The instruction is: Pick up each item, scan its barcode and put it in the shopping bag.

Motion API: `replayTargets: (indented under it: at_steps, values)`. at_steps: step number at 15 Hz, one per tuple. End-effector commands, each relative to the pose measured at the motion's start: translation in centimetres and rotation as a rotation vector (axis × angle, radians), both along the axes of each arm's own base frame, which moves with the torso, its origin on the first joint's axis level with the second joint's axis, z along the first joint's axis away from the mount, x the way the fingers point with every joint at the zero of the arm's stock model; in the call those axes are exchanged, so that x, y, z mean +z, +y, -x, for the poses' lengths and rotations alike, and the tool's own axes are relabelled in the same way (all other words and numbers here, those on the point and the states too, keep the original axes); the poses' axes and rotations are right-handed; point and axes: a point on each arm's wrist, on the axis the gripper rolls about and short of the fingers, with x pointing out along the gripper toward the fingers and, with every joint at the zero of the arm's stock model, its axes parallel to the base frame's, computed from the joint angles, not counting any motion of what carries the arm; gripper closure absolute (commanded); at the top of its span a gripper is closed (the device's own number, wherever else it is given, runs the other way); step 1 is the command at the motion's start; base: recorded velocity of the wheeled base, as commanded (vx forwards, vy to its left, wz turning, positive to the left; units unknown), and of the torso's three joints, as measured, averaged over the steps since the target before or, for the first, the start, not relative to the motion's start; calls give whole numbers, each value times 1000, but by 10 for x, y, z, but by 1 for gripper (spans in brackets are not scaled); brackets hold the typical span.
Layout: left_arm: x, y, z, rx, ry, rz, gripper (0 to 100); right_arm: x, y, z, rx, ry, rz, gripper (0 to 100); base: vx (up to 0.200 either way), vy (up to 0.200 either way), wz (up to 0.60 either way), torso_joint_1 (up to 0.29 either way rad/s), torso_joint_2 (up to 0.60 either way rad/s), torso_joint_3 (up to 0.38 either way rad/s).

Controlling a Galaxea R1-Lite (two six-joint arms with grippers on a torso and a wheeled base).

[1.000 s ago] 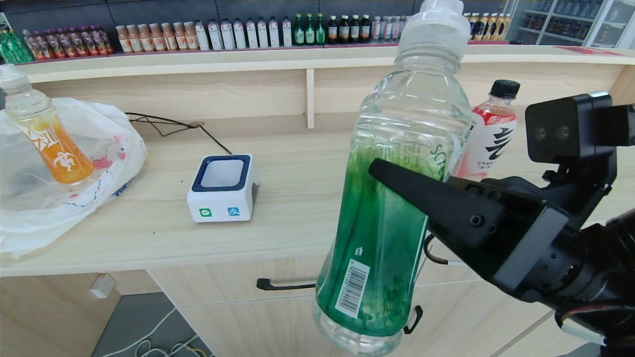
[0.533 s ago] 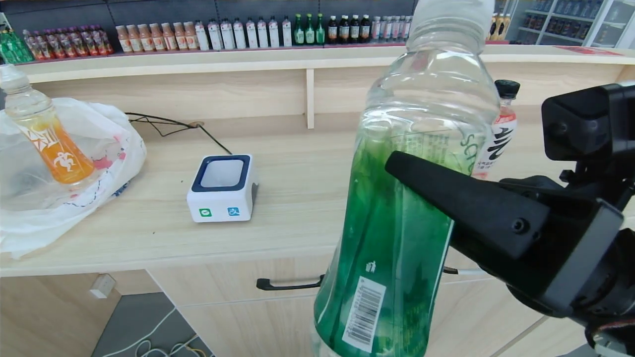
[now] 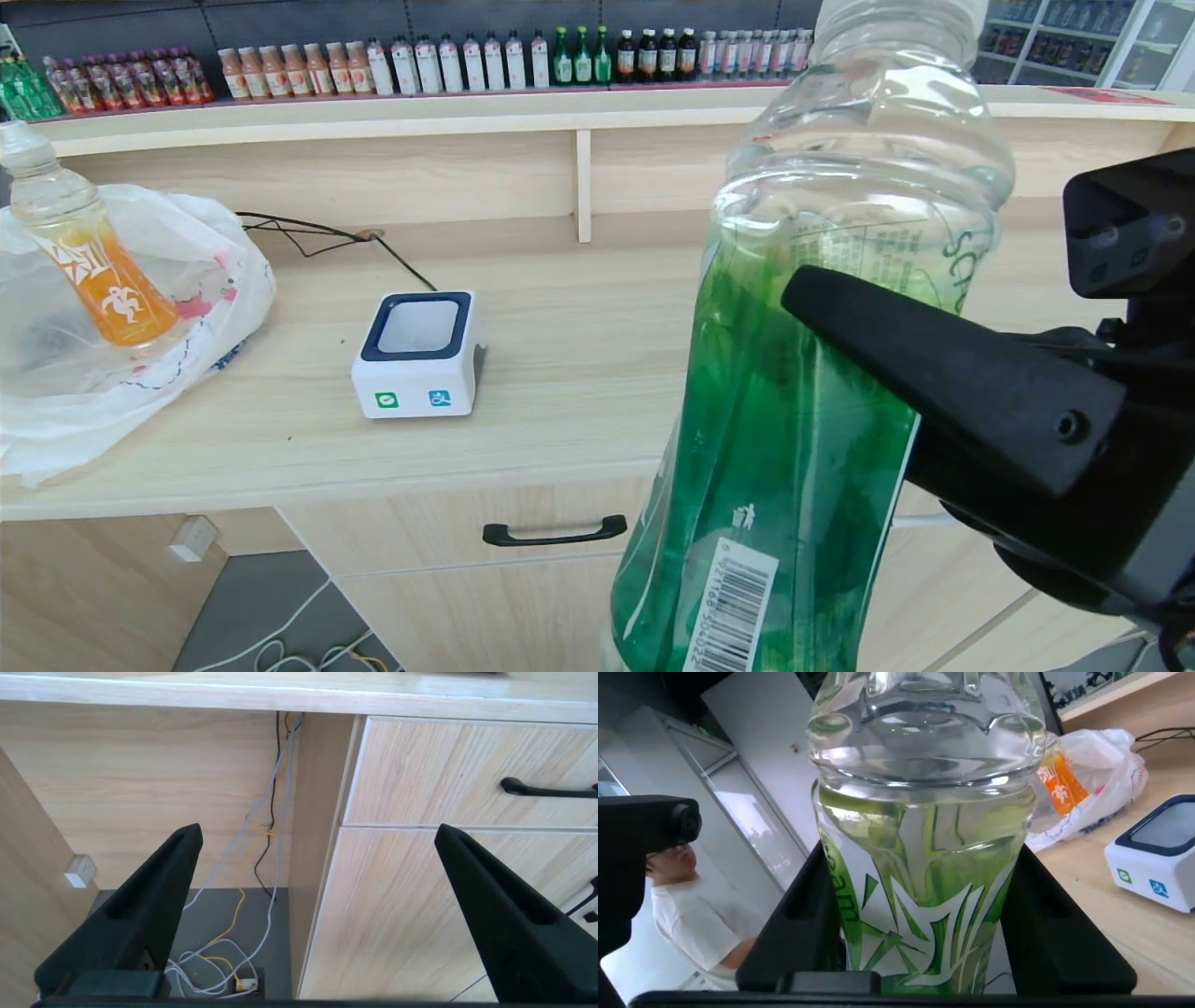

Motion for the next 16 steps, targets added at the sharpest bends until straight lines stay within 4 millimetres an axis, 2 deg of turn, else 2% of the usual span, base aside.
replayTargets:
  at_steps: [1, 16]
  values:
    - [0, 0, 0, 0, 0, 0, 0, 1, -1, 1, -1, -2, -2, 100, 0, 0, 0, 0, 0, 0]
    - [0, 0, 0, -1, 0, 0, 0, -5, -6, -12, -25, 68, 3, 100, 0, 0, 0, 0, 0, 0]
